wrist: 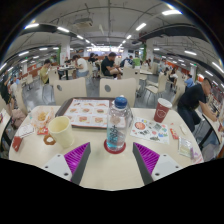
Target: Pour water
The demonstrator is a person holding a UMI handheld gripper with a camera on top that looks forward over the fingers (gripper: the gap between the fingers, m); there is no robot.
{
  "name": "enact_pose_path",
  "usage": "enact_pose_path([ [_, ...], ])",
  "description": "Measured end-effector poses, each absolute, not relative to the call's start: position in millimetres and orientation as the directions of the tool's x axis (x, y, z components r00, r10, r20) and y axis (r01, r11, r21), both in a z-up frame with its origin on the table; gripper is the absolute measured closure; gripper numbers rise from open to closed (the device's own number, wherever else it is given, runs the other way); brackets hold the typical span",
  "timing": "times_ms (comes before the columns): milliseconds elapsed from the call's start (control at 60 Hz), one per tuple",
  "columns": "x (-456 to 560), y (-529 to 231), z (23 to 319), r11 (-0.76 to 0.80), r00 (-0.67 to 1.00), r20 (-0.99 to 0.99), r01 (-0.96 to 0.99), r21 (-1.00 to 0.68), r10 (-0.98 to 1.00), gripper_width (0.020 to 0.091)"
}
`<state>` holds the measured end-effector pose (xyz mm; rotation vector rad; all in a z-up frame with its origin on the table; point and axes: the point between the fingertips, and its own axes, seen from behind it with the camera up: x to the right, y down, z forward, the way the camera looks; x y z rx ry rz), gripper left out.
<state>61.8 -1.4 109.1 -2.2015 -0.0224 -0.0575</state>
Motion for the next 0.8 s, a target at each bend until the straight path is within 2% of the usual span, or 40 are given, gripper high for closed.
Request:
enact_pose_path([
  [167, 28, -82, 137, -0.656, 0.998, 0.045, 0.009, -0.755, -0.038, 0.0253],
  [300, 5, -117, 152, -0.659, 0.999, 0.047, 0.018, -0.752, -0.026, 0.0253],
  [800, -22, -142, 161, -0.667, 0.998, 0.056, 0.048, -0.743, 0.010, 0.0254],
])
